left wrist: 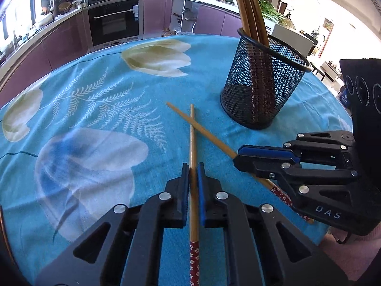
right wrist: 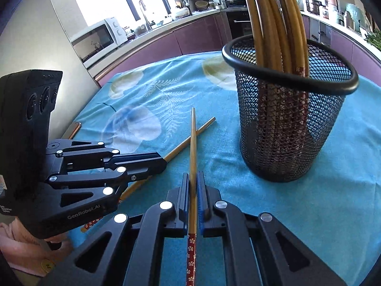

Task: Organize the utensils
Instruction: 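Close the left gripper on one chopstick while the right gripper grasps the other, then lift both held chopsticks upright and carry them over the mesh cup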

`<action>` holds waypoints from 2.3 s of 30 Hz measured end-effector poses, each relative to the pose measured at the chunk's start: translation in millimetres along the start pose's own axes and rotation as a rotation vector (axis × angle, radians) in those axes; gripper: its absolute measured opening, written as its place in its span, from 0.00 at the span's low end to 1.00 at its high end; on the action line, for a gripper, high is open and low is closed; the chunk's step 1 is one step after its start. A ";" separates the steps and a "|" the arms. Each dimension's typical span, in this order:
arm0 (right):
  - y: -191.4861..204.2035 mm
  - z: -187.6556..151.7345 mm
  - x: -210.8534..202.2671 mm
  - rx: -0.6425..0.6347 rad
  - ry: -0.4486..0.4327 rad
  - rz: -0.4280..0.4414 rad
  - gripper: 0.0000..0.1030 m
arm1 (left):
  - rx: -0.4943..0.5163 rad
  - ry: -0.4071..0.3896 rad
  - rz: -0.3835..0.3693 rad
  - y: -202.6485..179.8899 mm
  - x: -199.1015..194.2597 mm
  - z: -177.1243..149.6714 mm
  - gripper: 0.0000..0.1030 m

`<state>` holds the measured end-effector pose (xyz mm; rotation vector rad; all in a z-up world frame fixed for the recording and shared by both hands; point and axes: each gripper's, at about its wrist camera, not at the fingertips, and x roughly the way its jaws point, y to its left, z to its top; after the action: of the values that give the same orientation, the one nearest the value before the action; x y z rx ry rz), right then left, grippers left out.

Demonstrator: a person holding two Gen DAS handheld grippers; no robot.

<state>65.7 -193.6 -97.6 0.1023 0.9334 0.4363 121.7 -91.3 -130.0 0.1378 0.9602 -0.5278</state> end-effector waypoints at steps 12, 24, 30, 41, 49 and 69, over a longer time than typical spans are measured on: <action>1.5 3.1 4.9 -0.019 -0.006 -0.017 0.06 | 0.022 0.002 0.005 -3.0 3.3 5.2 0.07; -0.7 5.4 -30.6 -0.021 -0.100 0.030 0.06 | 0.009 -0.069 -0.017 -0.7 -26.9 10.6 0.07; -1.8 8.6 -53.7 -0.024 -0.158 0.052 0.06 | 0.005 -0.141 -0.074 -0.8 -57.9 17.2 0.07; -8.5 8.4 -87.9 -0.019 -0.246 0.072 0.06 | -0.003 -0.239 -0.179 -2.9 -101.4 23.8 0.07; -15.2 11.5 -101.3 -0.015 -0.282 0.076 0.06 | -0.003 -0.281 -0.225 -6.5 -117.3 25.8 0.07; -22.3 17.3 -120.9 -0.024 -0.349 0.058 0.06 | -0.016 -0.344 -0.265 -11.0 -132.1 37.9 0.07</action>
<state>24.2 -261.2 -2.1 0.1780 0.5830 0.4662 84.0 -65.2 0.1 -0.0948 0.6486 -0.7604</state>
